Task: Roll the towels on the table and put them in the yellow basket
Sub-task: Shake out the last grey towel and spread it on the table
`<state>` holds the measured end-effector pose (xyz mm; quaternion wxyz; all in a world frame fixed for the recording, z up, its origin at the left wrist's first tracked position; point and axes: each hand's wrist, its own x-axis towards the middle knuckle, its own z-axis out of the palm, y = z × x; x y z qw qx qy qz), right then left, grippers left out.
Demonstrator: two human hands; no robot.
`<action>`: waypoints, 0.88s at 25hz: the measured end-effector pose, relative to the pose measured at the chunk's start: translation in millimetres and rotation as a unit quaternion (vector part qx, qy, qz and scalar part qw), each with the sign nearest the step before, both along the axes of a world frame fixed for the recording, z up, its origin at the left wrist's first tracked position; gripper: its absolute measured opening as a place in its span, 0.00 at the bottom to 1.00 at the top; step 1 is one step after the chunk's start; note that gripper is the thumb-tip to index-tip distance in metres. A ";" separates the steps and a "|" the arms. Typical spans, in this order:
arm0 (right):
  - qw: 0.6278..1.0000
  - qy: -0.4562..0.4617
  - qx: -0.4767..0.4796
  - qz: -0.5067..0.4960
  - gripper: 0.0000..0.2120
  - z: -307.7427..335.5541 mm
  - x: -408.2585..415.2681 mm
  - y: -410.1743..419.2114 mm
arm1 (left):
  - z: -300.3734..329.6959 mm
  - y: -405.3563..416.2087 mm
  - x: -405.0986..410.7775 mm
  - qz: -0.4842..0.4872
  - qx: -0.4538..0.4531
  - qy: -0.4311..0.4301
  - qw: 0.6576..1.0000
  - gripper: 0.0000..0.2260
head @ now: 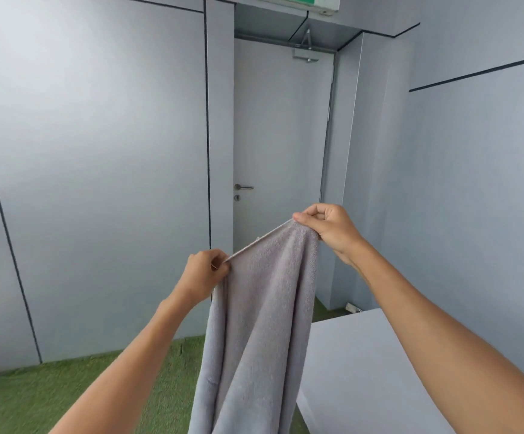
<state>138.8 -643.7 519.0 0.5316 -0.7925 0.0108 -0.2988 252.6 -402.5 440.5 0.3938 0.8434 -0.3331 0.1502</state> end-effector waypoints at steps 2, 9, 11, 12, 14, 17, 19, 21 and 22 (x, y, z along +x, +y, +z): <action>1.000 0.001 -0.009 -0.024 0.11 -20.3 39.6 -21.7 | 0.7 -2.8 31.2 0.024 -0.033 -0.004 0.999 0.13; 0.953 0.177 -0.023 0.246 0.11 -72.8 185.7 -48.2 | 40.6 -93.5 123.5 -0.062 0.033 -0.050 0.996 0.07; 0.952 0.161 0.014 0.262 0.10 -75.1 220.6 -70.1 | 35.2 -111.5 152.9 -0.068 0.025 -0.017 0.997 0.09; 0.955 0.143 0.026 0.259 0.10 -74.3 235.8 -81.5 | 31.8 -116.8 166.3 -0.070 0.021 0.001 0.997 0.10; 0.960 0.117 0.036 0.250 0.09 -67.7 259.8 -99.0 | 23.9 -120.4 189.2 -0.089 0.012 0.060 0.994 0.12; 0.969 0.101 0.023 0.225 0.05 -60.3 282.9 -118.4 | -0.1 -107.1 213.7 -0.119 0.002 0.159 0.980 0.18; 0.983 0.081 0.029 0.163 0.05 -63.0 295.0 -138.3 | -13.1 -91.3 226.6 -0.115 -0.003 0.193 0.974 0.22; 0.990 0.086 0.013 0.112 0.05 -71.2 299.6 -152.5 | -12.6 -77.7 236.0 -0.107 -0.007 0.204 0.973 0.24; 0.989 0.104 -0.012 0.108 0.05 -77.2 300.5 -152.3 | -7.1 -76.3 239.2 -0.100 -0.010 0.194 0.976 0.23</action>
